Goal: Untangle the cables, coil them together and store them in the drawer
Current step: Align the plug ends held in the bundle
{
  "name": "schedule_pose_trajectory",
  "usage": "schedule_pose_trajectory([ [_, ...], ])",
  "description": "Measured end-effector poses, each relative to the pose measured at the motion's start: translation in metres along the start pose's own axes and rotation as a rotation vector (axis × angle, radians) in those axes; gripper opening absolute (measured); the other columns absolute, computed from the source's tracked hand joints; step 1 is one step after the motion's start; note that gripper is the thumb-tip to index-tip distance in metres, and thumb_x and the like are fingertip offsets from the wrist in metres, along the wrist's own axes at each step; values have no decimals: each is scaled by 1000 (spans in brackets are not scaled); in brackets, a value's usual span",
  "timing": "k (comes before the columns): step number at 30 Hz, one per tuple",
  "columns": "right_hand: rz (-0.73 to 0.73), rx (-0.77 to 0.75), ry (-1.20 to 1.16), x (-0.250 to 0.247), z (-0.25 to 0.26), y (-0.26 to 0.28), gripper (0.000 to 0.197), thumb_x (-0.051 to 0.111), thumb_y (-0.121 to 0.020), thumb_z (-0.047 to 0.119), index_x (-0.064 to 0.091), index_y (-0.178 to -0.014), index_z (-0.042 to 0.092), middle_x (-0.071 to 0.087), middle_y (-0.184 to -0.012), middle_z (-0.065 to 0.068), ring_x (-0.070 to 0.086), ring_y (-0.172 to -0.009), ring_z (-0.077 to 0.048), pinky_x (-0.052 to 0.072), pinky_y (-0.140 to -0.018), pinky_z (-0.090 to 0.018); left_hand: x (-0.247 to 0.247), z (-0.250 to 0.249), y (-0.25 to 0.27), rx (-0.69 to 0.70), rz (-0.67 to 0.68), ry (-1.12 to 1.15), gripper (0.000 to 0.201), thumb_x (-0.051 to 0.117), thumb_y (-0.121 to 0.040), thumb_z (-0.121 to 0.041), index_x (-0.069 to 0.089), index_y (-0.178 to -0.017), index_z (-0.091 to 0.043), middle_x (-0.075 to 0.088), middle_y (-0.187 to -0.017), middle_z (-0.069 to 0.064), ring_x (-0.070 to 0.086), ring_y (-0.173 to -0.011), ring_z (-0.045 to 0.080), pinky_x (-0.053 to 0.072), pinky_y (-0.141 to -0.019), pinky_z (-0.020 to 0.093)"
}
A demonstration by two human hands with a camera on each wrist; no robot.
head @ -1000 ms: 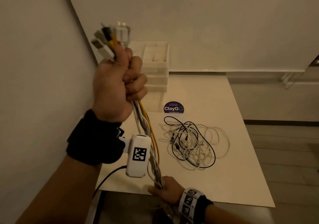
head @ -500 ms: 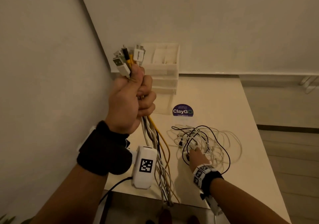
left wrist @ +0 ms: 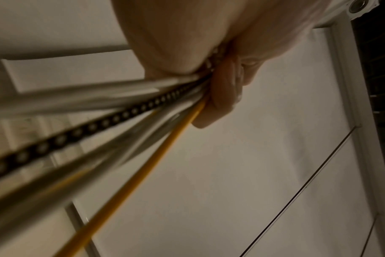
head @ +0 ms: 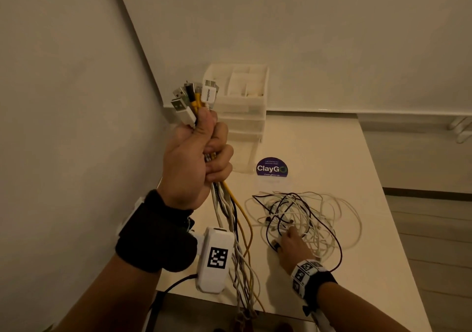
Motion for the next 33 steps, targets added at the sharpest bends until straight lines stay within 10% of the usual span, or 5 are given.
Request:
schedule_pose_trajectory([
  [15,65,-71,90,10,0,5,41,51,-95,17,47,-136,16,17,-151,-10,34,-132,-32,43,-103,-38,7,15,-22,-29,46,-21,32,35,-95,-39,35,-74,-15,30,-55,-5,29,-32,6,28,-34,14],
  [20,-14,-37,-165,-36,-2,7,20,56,-95,24,61,-110,14,42,-120,-1,56,-105,-24,40,-83,-23,-1,18,-24,-16,55,-27,33,36,-94,-41,34,-74,-15,31,-55,-5,29,-32,7,29,-35,15],
  [26,-137,-142,-843,-168,25,42,15,41,-103,19,43,-91,10,64,-62,-8,59,-48,-27,49,-51,-37,-4,39,-32,-57,29,-124,37,44,-92,-45,39,-69,-17,29,-53,-3,25,-32,7,23,-35,14],
  [33,-365,-389,-1338,-286,87,85,11,46,-99,8,56,-103,3,57,-75,-14,42,-47,-16,40,-47,-29,23,72,-49,-81,8,-345,38,67,-88,-33,44,-77,-5,26,-52,2,20,-37,15,21,-38,19],
])
Point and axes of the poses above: each hand's wrist, its own y-axis away from the middle knuckle, its own x-axis out of the palm, z = x × y, the point moved 6 cm from there along -y, towards the middle knuckle
